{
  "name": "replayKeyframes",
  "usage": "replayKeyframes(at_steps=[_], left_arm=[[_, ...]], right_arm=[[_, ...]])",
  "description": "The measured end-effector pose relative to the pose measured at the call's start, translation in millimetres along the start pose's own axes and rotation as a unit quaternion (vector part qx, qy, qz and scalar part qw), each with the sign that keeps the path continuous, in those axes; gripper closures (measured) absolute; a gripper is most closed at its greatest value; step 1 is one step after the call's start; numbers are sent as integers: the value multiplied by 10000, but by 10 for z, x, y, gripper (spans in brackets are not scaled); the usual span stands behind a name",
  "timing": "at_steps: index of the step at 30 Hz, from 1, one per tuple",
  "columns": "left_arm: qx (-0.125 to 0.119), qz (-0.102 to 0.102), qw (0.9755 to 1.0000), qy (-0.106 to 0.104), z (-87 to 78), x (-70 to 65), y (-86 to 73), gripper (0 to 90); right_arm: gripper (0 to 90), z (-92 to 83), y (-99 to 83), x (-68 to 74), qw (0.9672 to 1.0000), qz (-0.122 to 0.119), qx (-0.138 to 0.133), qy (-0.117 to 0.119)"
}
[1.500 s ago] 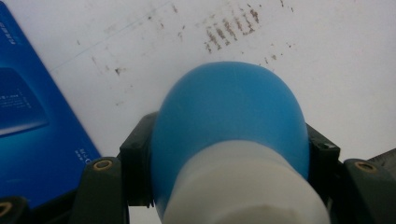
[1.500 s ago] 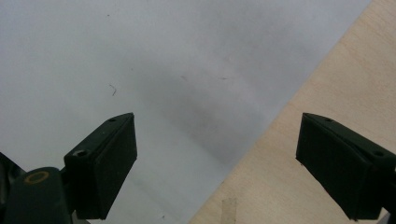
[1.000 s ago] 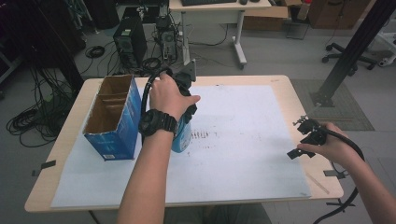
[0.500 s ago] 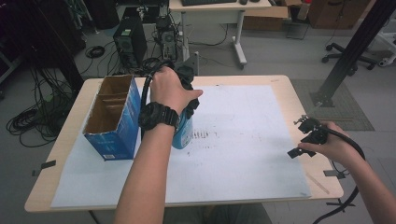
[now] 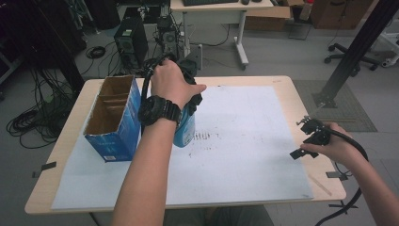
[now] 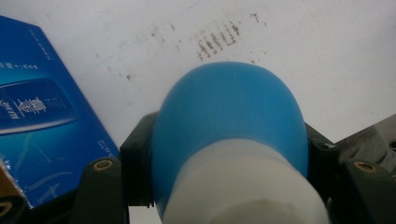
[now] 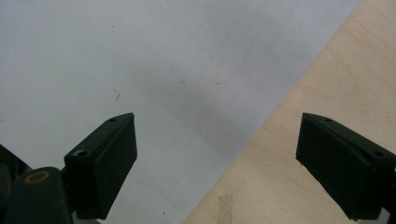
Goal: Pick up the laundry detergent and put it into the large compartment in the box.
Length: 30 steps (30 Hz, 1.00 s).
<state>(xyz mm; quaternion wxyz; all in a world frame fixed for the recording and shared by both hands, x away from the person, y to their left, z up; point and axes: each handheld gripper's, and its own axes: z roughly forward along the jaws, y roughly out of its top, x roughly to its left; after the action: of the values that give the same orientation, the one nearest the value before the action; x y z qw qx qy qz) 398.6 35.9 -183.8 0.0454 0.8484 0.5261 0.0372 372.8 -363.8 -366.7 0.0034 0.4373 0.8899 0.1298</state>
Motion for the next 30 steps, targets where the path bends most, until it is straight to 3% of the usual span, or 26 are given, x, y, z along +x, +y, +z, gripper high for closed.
replayKeyframes(at_steps=[30], left_arm=[[14,-68,10000,-54,-255,44,37,375]], right_arm=[[126,-22,13,-18,10000,34,-34,21]])
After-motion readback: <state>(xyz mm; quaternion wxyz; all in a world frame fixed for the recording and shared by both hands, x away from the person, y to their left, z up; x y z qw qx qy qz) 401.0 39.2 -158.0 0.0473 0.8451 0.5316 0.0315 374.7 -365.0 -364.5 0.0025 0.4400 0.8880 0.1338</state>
